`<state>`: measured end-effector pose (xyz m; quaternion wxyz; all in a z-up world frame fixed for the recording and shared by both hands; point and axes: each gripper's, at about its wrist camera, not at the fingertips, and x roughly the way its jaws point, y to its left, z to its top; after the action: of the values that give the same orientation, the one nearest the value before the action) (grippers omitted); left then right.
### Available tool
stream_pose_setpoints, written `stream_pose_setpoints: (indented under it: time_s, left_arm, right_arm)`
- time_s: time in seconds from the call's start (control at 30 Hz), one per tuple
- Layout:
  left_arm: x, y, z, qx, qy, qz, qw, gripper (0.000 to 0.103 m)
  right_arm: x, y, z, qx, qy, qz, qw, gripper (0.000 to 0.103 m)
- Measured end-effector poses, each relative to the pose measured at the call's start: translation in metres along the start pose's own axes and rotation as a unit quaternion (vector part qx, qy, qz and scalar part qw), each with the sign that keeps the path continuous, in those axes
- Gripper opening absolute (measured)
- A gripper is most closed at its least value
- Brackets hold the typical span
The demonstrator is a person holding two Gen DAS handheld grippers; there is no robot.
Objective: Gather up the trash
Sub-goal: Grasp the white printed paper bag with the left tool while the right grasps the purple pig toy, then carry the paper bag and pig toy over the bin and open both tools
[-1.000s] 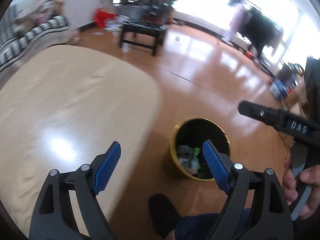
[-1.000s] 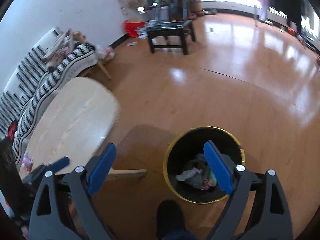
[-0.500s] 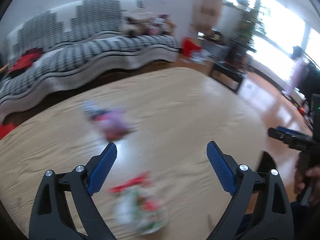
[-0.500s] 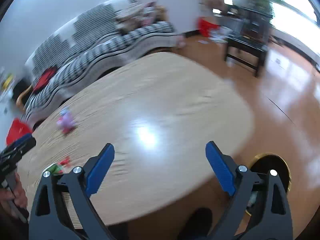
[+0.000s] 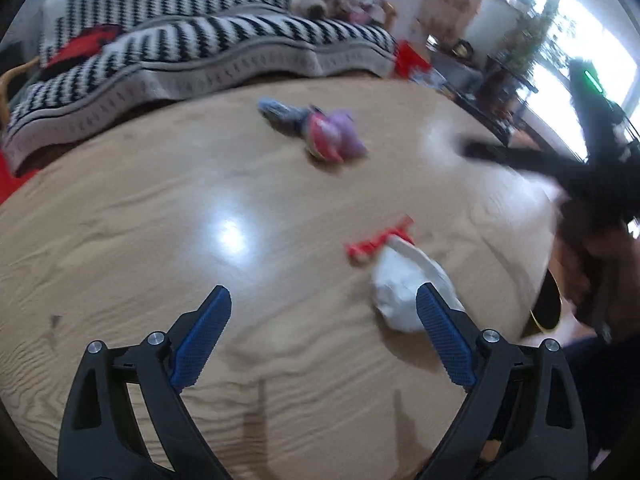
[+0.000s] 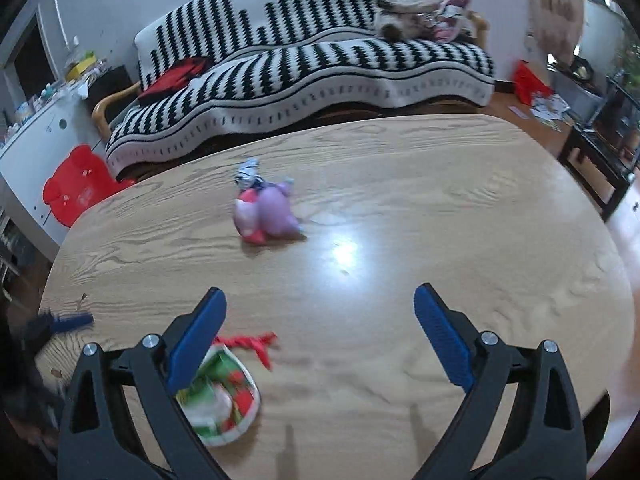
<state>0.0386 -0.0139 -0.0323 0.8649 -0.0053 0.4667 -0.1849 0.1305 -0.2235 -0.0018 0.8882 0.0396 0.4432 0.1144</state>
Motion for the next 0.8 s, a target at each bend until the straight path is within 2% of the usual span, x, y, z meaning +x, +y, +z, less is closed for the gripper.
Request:
stream_pose_setpoints:
  time_s: [0.13, 0.33, 0.43, 0.5, 0.6, 0.67, 0.7, 0.73, 0.8]
  left_arm:
    - [0.021, -0.023, -0.014, 0.023, 0.039, -0.029, 0.9985, 0.091]
    - [0.038, -0.037, -0.01, 0.016, 0.038, -0.038, 0.9984, 0.091]
    - [0.051, -0.035, -0.006, 0.009, 0.046, -0.034, 0.9983, 0.091]
    - [0.061, -0.036, -0.003, 0.016, 0.046, -0.013, 0.9987, 0.091]
    - [0.076, -0.034, 0.001, 0.017, 0.055, -0.005, 0.9983, 0.091]
    - [0.08, -0.032, -0.001, 0.014, 0.057, -0.01, 0.9983, 0.09]
    - [0.08, -0.033, -0.001, 0.018, 0.053, -0.007, 0.9984, 0.084]
    - [0.079, -0.034, -0.001, 0.023, 0.052, -0.007, 0.9984, 0.079]
    - [0.076, -0.036, -0.002, 0.032, 0.053, -0.002, 0.9981, 0.047]
  right_arm:
    - [0.04, 0.015, 0.022, -0.009, 0.028, 0.01, 1.0, 0.092]
    - [0.098, 0.042, 0.05, -0.056, 0.061, 0.002, 0.997, 0.094]
    - [0.12, 0.042, 0.055, -0.062, 0.075, -0.004, 0.995, 0.094]
    - [0.135, 0.044, 0.057, -0.062, 0.085, -0.008, 0.994, 0.094]
    - [0.146, 0.044, 0.057, -0.07, 0.092, -0.012, 0.993, 0.094]
    - [0.148, 0.043, 0.057, -0.064, 0.09, 0.007, 0.994, 0.084]
    - [0.146, 0.044, 0.056, -0.064, 0.091, 0.022, 0.994, 0.069]
    - [0.142, 0.047, 0.054, -0.069, 0.088, 0.021, 0.994, 0.064]
    - [0.132, 0.049, 0.051, -0.082, 0.079, 0.011, 0.993, 0.058]
